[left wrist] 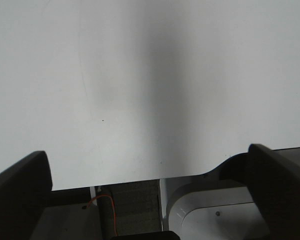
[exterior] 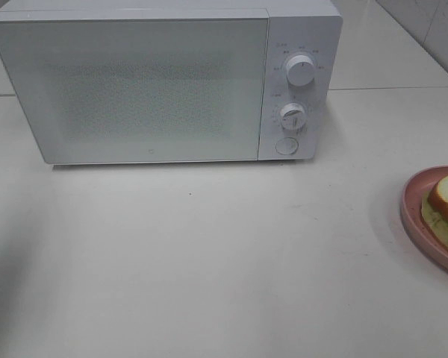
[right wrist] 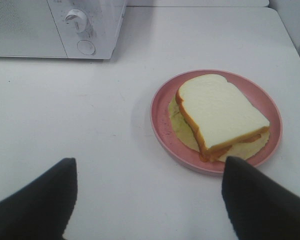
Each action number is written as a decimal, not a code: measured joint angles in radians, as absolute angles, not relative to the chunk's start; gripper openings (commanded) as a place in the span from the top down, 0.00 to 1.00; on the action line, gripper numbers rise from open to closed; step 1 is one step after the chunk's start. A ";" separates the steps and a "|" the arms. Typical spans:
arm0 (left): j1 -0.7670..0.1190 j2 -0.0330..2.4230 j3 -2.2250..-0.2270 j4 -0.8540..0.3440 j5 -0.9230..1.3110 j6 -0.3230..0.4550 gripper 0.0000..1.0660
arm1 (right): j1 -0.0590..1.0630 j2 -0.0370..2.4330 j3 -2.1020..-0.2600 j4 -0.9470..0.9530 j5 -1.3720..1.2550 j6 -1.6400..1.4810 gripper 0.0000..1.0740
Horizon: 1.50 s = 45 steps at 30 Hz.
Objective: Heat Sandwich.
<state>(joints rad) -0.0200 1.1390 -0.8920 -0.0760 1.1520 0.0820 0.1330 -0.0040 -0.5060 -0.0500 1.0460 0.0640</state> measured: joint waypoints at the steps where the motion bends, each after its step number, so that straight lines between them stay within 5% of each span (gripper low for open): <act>1: -0.020 1.105 -0.879 -0.074 1.149 0.081 0.02 | 0.133 -0.004 -0.506 -0.050 1.046 0.064 0.29; 21: -0.020 0.426 -0.564 -0.068 1.058 0.076 0.02 | 0.133 -0.004 -0.506 -0.050 1.046 0.064 0.29; 45: -0.020 0.099 -0.498 -0.070 1.049 0.075 0.02 | 0.133 -0.004 -0.506 -0.050 1.046 0.064 0.29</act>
